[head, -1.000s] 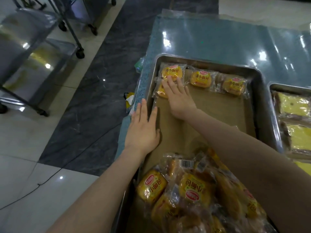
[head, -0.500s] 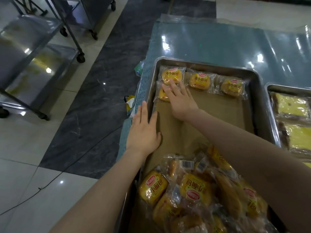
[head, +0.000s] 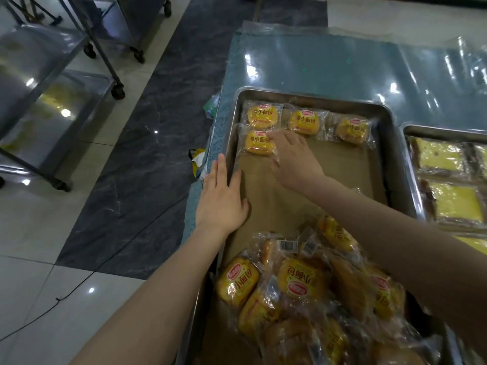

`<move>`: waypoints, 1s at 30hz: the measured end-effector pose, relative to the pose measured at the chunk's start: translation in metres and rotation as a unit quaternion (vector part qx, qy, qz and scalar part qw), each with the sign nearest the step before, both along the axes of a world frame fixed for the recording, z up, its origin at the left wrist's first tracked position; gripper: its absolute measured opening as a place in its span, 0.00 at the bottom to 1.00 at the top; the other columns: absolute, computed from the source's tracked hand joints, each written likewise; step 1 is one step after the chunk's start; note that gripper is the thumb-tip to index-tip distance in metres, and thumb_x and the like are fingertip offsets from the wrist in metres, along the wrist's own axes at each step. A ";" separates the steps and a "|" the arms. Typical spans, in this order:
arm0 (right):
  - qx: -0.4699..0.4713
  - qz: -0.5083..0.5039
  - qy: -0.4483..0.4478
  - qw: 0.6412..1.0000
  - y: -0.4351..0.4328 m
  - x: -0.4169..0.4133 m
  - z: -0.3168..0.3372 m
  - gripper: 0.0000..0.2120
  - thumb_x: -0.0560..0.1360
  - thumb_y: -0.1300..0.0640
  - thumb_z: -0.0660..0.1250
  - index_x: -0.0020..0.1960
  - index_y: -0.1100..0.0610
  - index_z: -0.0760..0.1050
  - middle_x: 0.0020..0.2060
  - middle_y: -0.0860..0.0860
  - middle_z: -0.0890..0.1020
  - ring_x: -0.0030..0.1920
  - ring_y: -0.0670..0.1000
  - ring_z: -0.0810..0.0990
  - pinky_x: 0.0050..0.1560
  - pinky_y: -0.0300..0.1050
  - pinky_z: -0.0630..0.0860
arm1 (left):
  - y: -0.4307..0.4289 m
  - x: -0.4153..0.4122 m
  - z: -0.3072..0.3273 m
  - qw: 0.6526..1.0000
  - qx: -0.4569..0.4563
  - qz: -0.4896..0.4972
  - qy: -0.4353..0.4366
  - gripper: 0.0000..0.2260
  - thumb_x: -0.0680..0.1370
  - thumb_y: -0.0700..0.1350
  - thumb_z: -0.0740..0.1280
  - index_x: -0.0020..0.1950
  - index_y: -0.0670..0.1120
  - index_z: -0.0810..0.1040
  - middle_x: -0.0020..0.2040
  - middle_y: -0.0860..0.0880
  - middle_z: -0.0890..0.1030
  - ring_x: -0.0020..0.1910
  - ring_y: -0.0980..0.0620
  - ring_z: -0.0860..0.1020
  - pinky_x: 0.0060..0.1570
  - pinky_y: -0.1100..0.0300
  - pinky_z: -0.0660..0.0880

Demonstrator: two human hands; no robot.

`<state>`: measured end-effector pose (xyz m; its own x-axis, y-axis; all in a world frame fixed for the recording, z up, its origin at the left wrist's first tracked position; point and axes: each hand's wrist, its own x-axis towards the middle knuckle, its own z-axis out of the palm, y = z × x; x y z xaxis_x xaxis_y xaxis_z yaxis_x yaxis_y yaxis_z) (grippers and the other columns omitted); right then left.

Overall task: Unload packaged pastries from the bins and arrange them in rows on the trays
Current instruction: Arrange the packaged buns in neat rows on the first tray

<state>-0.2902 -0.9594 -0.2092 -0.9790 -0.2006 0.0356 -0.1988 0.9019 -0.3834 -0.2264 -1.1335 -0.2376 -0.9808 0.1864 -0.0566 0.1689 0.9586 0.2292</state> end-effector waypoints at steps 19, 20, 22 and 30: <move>-0.198 -0.147 -0.172 0.954 0.052 0.066 0.026 0.06 0.74 0.48 0.69 0.43 0.50 0.75 0.39 0.48 0.81 0.39 0.48 0.80 0.35 0.43 0.78 | -0.002 0.011 0.008 0.993 0.082 -0.046 0.069 0.28 0.78 0.45 0.60 0.76 0.45 0.55 0.77 0.45 0.53 0.76 0.50 0.48 0.71 0.58 0.41; -0.215 -0.186 -0.126 0.950 0.054 0.064 0.026 0.06 0.74 0.49 0.68 0.44 0.50 0.74 0.40 0.46 0.80 0.39 0.47 0.80 0.33 0.40 0.75 | -0.002 0.010 0.008 0.993 0.084 -0.041 0.075 0.28 0.78 0.45 0.61 0.76 0.45 0.55 0.77 0.45 0.53 0.76 0.50 0.48 0.71 0.58 0.42; -0.203 -0.210 -0.055 0.955 0.053 0.062 0.022 0.06 0.75 0.50 0.68 0.44 0.48 0.71 0.42 0.45 0.78 0.42 0.44 0.78 0.34 0.36 0.71 | 0.000 0.010 0.009 0.992 0.077 -0.056 0.082 0.28 0.77 0.44 0.61 0.76 0.45 0.55 0.77 0.45 0.53 0.76 0.49 0.48 0.71 0.57 0.42; -0.071 0.031 -0.119 0.990 0.035 0.062 -0.003 0.09 0.75 0.51 0.67 0.55 0.46 0.77 0.60 0.43 0.75 0.56 0.44 0.72 0.55 0.39 0.68 | -0.002 0.015 0.006 0.984 0.124 -0.109 0.068 0.23 0.77 0.40 0.61 0.73 0.43 0.64 0.73 0.44 0.64 0.74 0.49 0.57 0.70 0.60 0.45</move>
